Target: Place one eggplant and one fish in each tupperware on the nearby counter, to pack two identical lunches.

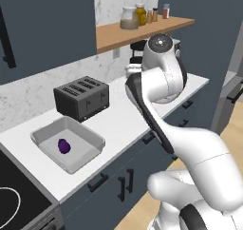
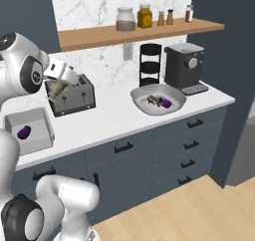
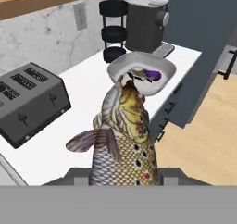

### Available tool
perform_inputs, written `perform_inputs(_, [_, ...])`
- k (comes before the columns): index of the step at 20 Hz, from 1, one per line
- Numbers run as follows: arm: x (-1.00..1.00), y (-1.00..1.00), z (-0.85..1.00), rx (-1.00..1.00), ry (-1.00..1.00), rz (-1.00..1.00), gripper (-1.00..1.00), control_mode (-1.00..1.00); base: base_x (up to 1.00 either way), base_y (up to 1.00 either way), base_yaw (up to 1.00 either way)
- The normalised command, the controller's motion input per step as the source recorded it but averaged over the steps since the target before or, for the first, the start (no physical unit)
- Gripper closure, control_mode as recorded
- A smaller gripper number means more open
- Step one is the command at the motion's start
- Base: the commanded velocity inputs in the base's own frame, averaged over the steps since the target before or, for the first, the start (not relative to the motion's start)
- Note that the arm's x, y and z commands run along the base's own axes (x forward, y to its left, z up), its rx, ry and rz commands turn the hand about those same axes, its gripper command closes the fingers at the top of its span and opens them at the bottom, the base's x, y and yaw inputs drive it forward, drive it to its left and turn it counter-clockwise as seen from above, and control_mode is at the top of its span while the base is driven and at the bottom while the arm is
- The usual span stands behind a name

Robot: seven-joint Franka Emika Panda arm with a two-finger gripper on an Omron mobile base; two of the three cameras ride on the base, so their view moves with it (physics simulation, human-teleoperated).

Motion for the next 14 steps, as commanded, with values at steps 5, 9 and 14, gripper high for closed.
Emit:
perform_inputs(5, [-0.06,-0.01,-0.39,0.0,0.03,-0.2,1.0,-1.0,0.0,0.0,0.0])
perform_inputs(9, [0.0,0.3,-0.92,0.0,0.14,0.03,1.0,-1.0,0.0,0.0,0.0])
perform_inputs(14, [0.0,0.59,-1.0,0.0,0.04,0.28,1.0,-1.0,0.0,0.0,0.0])
